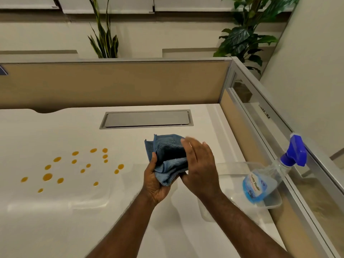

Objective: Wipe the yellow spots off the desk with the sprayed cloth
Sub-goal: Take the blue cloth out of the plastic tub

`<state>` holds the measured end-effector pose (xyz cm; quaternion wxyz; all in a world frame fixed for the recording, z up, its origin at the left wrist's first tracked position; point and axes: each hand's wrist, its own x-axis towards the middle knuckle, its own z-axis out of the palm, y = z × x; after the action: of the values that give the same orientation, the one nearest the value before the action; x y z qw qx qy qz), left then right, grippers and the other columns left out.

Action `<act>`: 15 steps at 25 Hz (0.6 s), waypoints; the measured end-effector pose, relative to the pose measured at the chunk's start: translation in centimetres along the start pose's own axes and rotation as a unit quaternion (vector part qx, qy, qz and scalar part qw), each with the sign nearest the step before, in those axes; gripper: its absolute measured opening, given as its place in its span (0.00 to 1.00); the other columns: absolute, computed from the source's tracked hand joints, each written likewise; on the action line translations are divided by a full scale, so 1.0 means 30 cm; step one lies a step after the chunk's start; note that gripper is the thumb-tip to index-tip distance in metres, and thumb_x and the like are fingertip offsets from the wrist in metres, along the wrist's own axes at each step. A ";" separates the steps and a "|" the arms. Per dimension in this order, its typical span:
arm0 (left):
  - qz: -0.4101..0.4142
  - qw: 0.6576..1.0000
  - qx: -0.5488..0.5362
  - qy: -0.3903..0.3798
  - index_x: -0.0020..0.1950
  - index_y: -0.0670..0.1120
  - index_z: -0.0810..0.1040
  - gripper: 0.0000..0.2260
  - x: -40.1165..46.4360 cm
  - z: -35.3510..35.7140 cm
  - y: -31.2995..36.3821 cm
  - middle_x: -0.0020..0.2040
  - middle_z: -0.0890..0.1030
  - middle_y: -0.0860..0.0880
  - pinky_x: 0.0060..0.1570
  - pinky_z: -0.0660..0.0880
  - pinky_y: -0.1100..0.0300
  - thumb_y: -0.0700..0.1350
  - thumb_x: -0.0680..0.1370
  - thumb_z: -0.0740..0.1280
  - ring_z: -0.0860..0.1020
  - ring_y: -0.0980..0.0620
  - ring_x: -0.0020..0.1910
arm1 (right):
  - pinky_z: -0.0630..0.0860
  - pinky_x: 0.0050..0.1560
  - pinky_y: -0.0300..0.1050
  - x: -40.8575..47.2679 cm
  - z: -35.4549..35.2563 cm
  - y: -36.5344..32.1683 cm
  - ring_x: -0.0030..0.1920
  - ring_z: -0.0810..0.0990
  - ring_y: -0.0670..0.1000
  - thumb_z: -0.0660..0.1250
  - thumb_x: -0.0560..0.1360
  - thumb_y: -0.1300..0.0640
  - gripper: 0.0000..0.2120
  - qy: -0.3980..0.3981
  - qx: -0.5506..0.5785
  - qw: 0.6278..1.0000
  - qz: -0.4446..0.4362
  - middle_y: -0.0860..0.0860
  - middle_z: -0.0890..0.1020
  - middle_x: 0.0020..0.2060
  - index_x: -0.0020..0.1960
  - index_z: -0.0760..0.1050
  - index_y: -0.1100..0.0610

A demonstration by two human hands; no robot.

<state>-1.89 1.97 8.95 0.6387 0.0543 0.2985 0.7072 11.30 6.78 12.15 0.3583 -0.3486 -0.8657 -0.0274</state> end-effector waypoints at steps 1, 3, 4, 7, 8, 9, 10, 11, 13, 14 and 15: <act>-0.008 1.000 -0.018 -0.005 0.68 0.40 0.74 0.36 0.003 -0.002 0.003 0.60 0.79 0.34 0.49 0.80 0.40 0.60 0.67 0.74 0.80 0.35 0.57 | 0.72 0.64 0.54 -0.014 0.002 0.005 0.57 0.80 0.56 0.76 0.65 0.55 0.32 0.016 0.001 1.000 -0.011 0.56 0.82 0.56 0.66 0.69 0.56; -0.022 0.999 -0.035 -0.009 0.59 0.41 0.81 0.32 0.003 0.001 0.013 0.56 0.81 0.35 0.45 0.80 0.38 0.64 0.67 0.70 0.81 0.34 0.53 | 0.71 0.59 0.50 -0.052 0.004 0.010 0.46 0.82 0.54 0.74 0.65 0.58 0.21 0.023 0.003 0.999 -0.047 0.51 0.84 0.44 0.57 0.74 0.54; -0.026 0.999 -0.030 -0.018 0.55 0.41 0.84 0.32 0.003 0.005 0.021 0.54 0.83 0.35 0.43 0.80 0.39 0.66 0.65 0.70 0.82 0.35 0.51 | 0.71 0.57 0.49 -0.073 0.004 0.013 0.44 0.82 0.54 0.71 0.67 0.59 0.16 0.015 0.001 0.998 -0.066 0.50 0.84 0.42 0.54 0.76 0.54; -0.022 1.000 0.012 -0.004 0.48 0.41 0.86 0.25 0.006 0.021 0.046 0.46 0.85 0.37 0.37 0.81 0.43 0.62 0.71 0.66 0.84 0.38 0.44 | 0.71 0.55 0.49 -0.127 0.010 0.023 0.45 0.80 0.54 0.67 0.69 0.61 0.09 -0.013 -0.004 0.996 -0.089 0.49 0.83 0.43 0.48 0.80 0.54; -0.037 0.999 0.021 0.014 0.49 0.40 0.84 0.23 0.015 0.019 0.052 0.46 0.85 0.36 0.37 0.81 0.42 0.59 0.75 0.62 0.84 0.37 0.43 | 0.71 0.56 0.50 -0.139 0.009 0.028 0.46 0.80 0.54 0.68 0.70 0.61 0.09 -0.023 -0.001 0.996 -0.088 0.49 0.83 0.45 0.49 0.81 0.54; -0.056 0.997 0.032 0.031 0.53 0.38 0.82 0.22 0.025 0.016 0.058 0.47 0.84 0.36 0.39 0.81 0.40 0.56 0.78 0.60 0.84 0.36 0.44 | 0.71 0.57 0.51 -0.151 0.009 0.032 0.49 0.80 0.54 0.69 0.70 0.59 0.10 -0.035 0.001 0.996 -0.085 0.49 0.82 0.46 0.50 0.80 0.53; -0.069 0.996 0.046 0.046 0.58 0.38 0.78 0.21 0.031 0.017 0.064 0.50 0.84 0.35 0.43 0.80 0.37 0.54 0.78 0.60 0.83 0.35 0.47 | 0.70 0.59 0.52 -0.163 0.007 0.037 0.51 0.80 0.54 0.70 0.70 0.56 0.12 -0.046 0.002 0.996 -0.079 0.49 0.82 0.49 0.52 0.80 0.53; -0.074 0.994 0.052 0.056 0.62 0.37 0.76 0.22 0.032 0.019 0.068 0.54 0.82 0.34 0.47 0.79 0.35 0.53 0.78 0.62 0.82 0.34 0.50 | 0.70 0.60 0.54 -0.177 0.001 0.041 0.54 0.79 0.54 0.71 0.69 0.51 0.15 -0.053 0.004 0.996 -0.067 0.50 0.82 0.51 0.55 0.80 0.53; -0.046 0.995 0.066 0.062 0.67 0.38 0.72 0.23 0.041 0.018 0.074 0.59 0.79 0.33 0.52 0.76 0.32 0.50 0.77 0.65 0.79 0.32 0.56 | 0.70 0.61 0.57 -0.208 -0.022 0.052 0.56 0.78 0.53 0.72 0.69 0.46 0.20 -0.030 0.012 0.999 -0.037 0.52 0.81 0.53 0.58 0.79 0.53; -0.020 0.995 0.075 0.063 0.68 0.39 0.72 0.23 0.047 0.019 0.075 0.61 0.79 0.34 0.54 0.75 0.32 0.49 0.76 0.66 0.78 0.32 0.58 | 0.71 0.60 0.57 -0.226 -0.035 0.061 0.56 0.77 0.53 0.73 0.69 0.46 0.21 0.000 0.013 1.000 -0.024 0.52 0.81 0.53 0.58 0.78 0.54; 0.009 0.994 0.085 0.060 0.68 0.41 0.72 0.23 0.053 0.019 0.078 0.61 0.79 0.35 0.55 0.75 0.33 0.48 0.75 0.67 0.78 0.33 0.58 | 0.71 0.58 0.58 -0.244 -0.052 0.071 0.56 0.76 0.54 0.73 0.69 0.48 0.21 0.034 0.008 0.999 -0.008 0.53 0.79 0.54 0.59 0.76 0.54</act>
<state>-3.94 3.65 10.09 0.6058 0.0685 0.3953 0.6871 17.22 3.65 8.20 0.3897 -0.3373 -0.8562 -0.0350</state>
